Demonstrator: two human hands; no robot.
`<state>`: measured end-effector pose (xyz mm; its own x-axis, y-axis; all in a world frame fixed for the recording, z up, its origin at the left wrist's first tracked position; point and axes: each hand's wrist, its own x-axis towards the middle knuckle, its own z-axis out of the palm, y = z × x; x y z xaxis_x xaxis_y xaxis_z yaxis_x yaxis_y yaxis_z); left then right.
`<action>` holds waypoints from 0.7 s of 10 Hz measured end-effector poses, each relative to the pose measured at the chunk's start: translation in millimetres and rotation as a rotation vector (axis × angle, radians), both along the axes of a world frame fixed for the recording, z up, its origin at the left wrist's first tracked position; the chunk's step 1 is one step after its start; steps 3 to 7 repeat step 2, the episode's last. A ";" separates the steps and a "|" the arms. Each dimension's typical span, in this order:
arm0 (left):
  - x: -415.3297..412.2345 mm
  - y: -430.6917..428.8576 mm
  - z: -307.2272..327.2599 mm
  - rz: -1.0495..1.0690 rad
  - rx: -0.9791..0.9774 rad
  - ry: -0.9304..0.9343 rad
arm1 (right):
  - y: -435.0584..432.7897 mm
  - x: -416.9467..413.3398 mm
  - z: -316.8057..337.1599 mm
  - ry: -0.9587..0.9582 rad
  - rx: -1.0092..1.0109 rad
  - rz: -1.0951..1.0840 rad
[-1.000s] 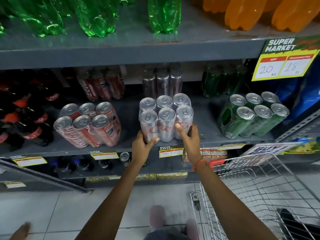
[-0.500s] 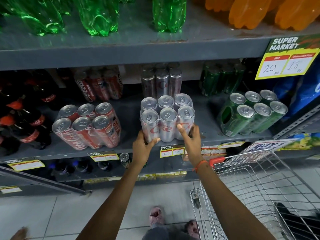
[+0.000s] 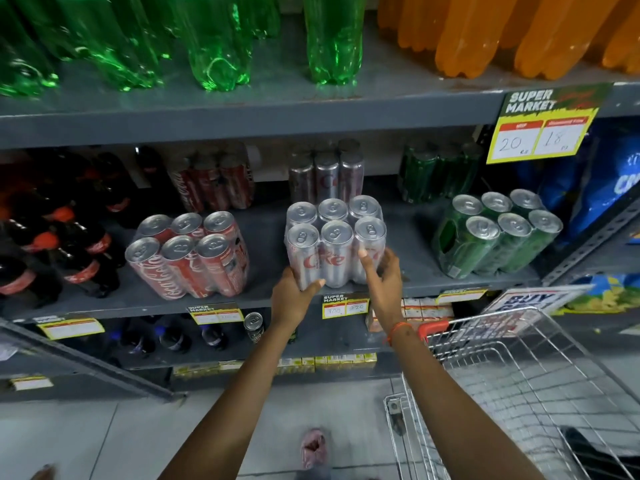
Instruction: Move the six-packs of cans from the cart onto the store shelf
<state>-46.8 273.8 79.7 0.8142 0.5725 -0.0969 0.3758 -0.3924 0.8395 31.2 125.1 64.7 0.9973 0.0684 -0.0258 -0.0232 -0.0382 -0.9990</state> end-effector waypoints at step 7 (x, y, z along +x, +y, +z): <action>-18.2 -38.2 75.1 0.009 0.335 0.096 | -15.2 -20.9 55.6 -0.353 -0.030 -0.193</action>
